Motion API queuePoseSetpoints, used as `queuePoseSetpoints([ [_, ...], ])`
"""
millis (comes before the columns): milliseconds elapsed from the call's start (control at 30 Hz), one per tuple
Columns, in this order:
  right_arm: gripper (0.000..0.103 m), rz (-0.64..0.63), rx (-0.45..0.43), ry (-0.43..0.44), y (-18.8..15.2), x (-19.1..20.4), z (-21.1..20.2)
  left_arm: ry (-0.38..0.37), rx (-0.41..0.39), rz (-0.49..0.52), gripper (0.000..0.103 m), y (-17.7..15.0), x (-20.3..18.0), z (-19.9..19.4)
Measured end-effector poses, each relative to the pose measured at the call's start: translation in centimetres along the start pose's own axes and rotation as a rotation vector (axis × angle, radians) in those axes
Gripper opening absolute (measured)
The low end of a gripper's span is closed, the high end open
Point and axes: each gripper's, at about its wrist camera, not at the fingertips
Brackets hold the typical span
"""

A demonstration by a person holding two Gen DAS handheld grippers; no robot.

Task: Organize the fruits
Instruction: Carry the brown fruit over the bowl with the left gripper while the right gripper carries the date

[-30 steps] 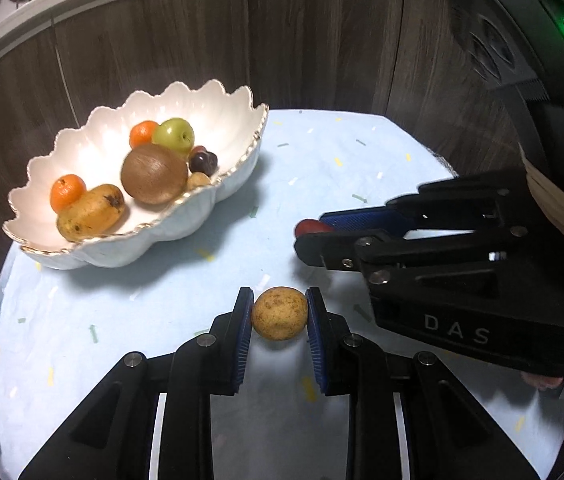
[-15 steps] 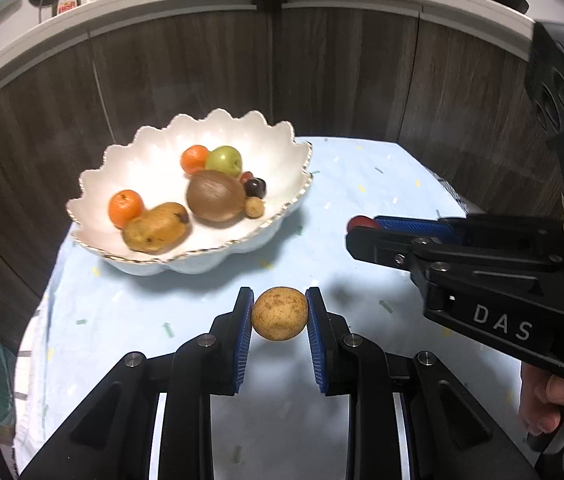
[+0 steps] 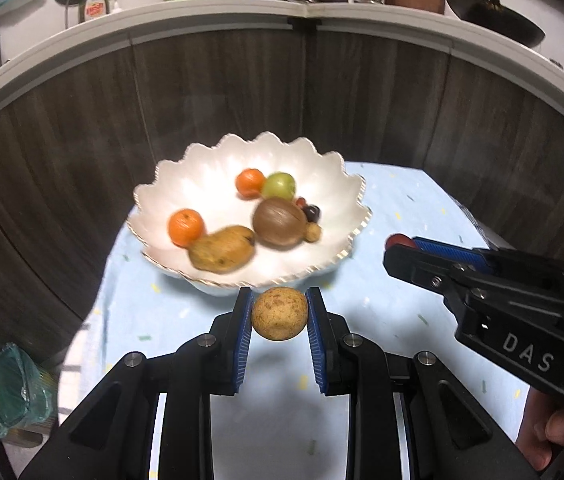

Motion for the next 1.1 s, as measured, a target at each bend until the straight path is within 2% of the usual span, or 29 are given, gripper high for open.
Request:
queuePoseSetpoints([
  [500, 0.018, 0.01, -0.016, -0.071, 4.3, 2.2, 1.5, -0.001, -0.046, -0.033, 0.026, 4.4, 4.6, 0.6],
  [1100, 0.018, 0.019, -0.025, -0.12, 7.8, 1.7, 4.2, 0.009, -0.053, -0.026, 0.026, 8.0, 6.5, 3.5],
])
Point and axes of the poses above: each gripper's, at about its wrist camera, not at the fingertips, and z roughly the way its jaws point, x to its left, y to its top, and after that the axes turned 2 degrees about -z, right-handed
